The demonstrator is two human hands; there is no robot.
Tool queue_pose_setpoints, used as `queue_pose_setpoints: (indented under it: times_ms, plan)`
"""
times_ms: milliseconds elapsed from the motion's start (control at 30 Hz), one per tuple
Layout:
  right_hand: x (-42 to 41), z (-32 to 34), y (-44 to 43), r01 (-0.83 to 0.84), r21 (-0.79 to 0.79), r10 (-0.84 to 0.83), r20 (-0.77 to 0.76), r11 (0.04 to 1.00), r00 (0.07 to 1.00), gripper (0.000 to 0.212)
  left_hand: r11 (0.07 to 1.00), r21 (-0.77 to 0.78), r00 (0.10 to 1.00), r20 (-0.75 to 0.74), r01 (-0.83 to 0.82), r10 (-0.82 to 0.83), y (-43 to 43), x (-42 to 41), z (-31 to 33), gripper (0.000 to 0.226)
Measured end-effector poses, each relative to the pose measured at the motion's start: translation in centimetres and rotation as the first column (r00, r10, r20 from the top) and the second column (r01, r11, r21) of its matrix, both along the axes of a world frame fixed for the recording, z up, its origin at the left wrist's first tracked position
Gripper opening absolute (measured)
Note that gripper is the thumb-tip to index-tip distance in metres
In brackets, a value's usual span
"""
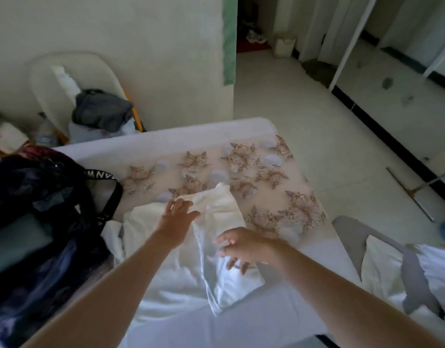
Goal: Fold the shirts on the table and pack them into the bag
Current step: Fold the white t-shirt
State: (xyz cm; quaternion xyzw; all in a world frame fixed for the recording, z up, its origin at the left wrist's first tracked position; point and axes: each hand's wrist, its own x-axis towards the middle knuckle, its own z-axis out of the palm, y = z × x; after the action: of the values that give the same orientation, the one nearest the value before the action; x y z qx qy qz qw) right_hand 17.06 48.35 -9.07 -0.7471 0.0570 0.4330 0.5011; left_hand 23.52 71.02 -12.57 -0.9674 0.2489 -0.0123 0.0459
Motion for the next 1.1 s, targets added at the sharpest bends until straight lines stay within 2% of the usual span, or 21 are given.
queue_pose_setpoints:
  times_ms: [33,67,133,167,233,300,400,533,600,700,733,767,833,900,967,1000,1033,1100]
  plan:
    - [0.0,-0.8,0.2,0.031,-0.112,-0.015,0.137,0.993,0.991,0.038,0.997,-0.058,0.999,-0.029,-0.048,0.046,0.5,-1.1,-0.5,0.062]
    - [0.1,-1.6,0.2,0.041,-0.259,0.043,0.309,0.965,0.950,0.034,0.989,-0.123,0.995,-0.061,-0.088,0.082,0.7,-2.2,-1.0,0.061]
    - [-0.1,-3.2,-0.3,0.017,-0.510,0.321,0.567,0.860,0.759,0.034,0.956,-0.260,0.987,-0.117,-0.134,0.106,0.4,-4.2,-2.0,0.048]
    - [-0.3,-3.9,-0.4,-0.015,-0.571,0.443,0.620,0.821,0.647,0.036,0.943,-0.295,0.983,-0.146,-0.152,0.113,0.1,-5.1,-2.4,0.041]
    - [-0.8,-4.8,0.0,-0.102,-0.626,0.579,0.630,0.773,0.517,0.047,0.942,-0.259,0.960,-0.231,-0.214,0.155,-0.9,-6.3,-2.9,0.051]
    - [-1.1,-5.7,0.5,-0.164,-0.674,0.651,0.575,0.720,0.496,0.058,0.911,-0.234,0.912,-0.320,-0.340,0.258,-1.7,-6.4,-3.3,0.066]
    - [-0.9,-6.4,1.1,-0.164,-0.697,0.660,0.539,0.698,0.523,0.062,0.753,-0.359,0.813,-0.433,-0.551,0.389,-2.2,-4.5,-3.0,0.059]
    - [-0.5,-6.6,1.3,-0.132,-0.687,0.630,0.549,0.714,0.549,0.062,0.517,-0.518,0.714,-0.627,-0.681,0.312,-3.2,-0.7,-1.8,0.051]
    - [-0.3,-6.8,1.1,-0.111,-0.685,0.620,0.563,0.720,0.547,0.062,0.472,-0.587,0.743,-0.609,-0.658,0.278,-3.8,0.9,-1.6,0.049]
    - [0.2,-6.8,0.8,-0.053,-0.685,0.605,0.602,0.726,0.521,0.069,0.437,-0.680,0.808,-0.495,-0.589,0.320,-3.7,2.0,-1.9,0.048]
    - [0.4,-6.8,0.7,-0.071,-0.690,0.613,0.585,0.720,0.531,0.069,0.444,-0.669,0.802,-0.494,-0.597,0.335,-3.4,2.1,-2.1,0.050]
    - [0.6,-6.9,0.7,-0.105,-0.702,0.630,0.551,0.705,0.546,0.068,0.490,-0.618,0.788,-0.505,-0.615,0.352,-3.1,2.0,-2.6,0.053]
    - [0.9,-7.0,0.8,-0.121,-0.729,0.657,0.516,0.674,0.549,0.064,0.631,-0.476,0.785,-0.455,-0.613,0.420,-2.4,0.7,-3.6,0.058]
    - [0.9,-7.1,1.2,-0.104,-0.743,0.667,0.519,0.661,0.534,0.064,0.736,-0.441,0.858,-0.271,-0.513,0.435,-1.9,-1.4,-3.9,0.051]
    - [0.5,-7.5,1.7,-0.130,-0.725,0.679,0.544,0.676,0.493,0.066,0.812,-0.448,0.925,-0.109,-0.373,0.365,-1.8,-3.8,-3.9,0.035]
    - [0.3,-7.9,1.8,-0.159,-0.725,0.697,0.543,0.671,0.468,0.068,0.840,-0.436,0.944,-0.078,-0.323,0.322,-1.7,-5.1,-4.3,0.032]
    - [0.0,-8.2,1.8,-0.170,-0.734,0.717,0.539,0.657,0.442,0.070,0.860,-0.420,0.955,-0.071,-0.290,0.287,-1.6,-6.4,-4.7,0.036]
    - [0.2,-8.4,1.1,-0.172,-0.784,0.765,0.491,0.597,0.417,0.075,0.888,-0.373,0.963,-0.126,-0.269,0.239,-1.4,-8.3,-6.1,0.058]
